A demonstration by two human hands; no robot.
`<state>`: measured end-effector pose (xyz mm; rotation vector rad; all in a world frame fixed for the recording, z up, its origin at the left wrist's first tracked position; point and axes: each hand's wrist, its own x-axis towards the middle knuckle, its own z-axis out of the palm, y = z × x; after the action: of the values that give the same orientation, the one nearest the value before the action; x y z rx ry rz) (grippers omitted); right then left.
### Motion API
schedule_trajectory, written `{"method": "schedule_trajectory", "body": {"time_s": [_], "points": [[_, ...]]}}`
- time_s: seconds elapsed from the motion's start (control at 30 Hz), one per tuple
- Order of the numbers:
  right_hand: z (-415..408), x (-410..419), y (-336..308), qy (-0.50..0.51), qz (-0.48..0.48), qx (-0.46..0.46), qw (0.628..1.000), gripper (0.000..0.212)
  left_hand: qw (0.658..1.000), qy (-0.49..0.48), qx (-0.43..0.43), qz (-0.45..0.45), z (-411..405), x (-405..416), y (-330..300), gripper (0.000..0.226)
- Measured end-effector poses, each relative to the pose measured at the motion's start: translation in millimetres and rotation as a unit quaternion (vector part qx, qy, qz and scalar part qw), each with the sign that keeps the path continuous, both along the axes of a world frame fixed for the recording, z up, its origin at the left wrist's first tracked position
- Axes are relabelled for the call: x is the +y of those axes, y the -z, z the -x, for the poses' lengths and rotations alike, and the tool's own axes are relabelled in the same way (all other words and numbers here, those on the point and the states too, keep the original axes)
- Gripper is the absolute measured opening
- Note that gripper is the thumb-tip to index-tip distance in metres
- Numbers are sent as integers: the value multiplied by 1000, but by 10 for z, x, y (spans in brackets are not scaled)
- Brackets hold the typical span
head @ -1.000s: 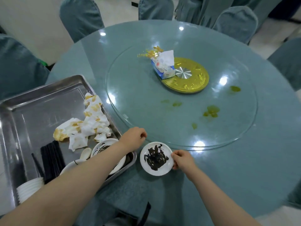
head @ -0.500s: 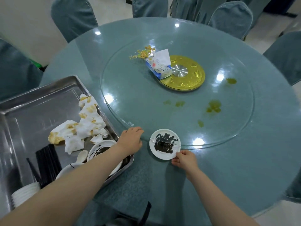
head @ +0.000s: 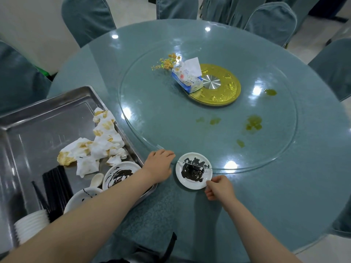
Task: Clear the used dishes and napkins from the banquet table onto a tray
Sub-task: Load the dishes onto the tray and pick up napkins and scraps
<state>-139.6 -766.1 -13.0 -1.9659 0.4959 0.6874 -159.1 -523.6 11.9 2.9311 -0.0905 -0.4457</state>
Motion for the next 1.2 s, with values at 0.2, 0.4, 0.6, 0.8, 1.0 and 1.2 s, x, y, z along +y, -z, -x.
{"method": "schedule_trajectory", "body": {"time_s": [0.2,0.4,0.6,0.8,1.0,1.2], "points": [[58,48,-124,-110,120,-104,981,24,998,-25,-10,52,29,40,-10,53],[33,387,-247,-192,118,-205,952,25,984,-110,-89,104,137,387,-64,39],[-31,745,-274,-276,108,-271,916,20,947,-225,-197,120,325,899,-126,24],[-53,929,-279,-307,96,-288,902,7,920,-322,-220,29,577,1410,-68,30],[-147,956,-198,-371,119,-355,849,27,931,-350,-104,-16,762,1719,61,53],[-220,986,-124,-438,176,-346,811,41,875,-460,-153,10,1027,1799,133,63]]}}
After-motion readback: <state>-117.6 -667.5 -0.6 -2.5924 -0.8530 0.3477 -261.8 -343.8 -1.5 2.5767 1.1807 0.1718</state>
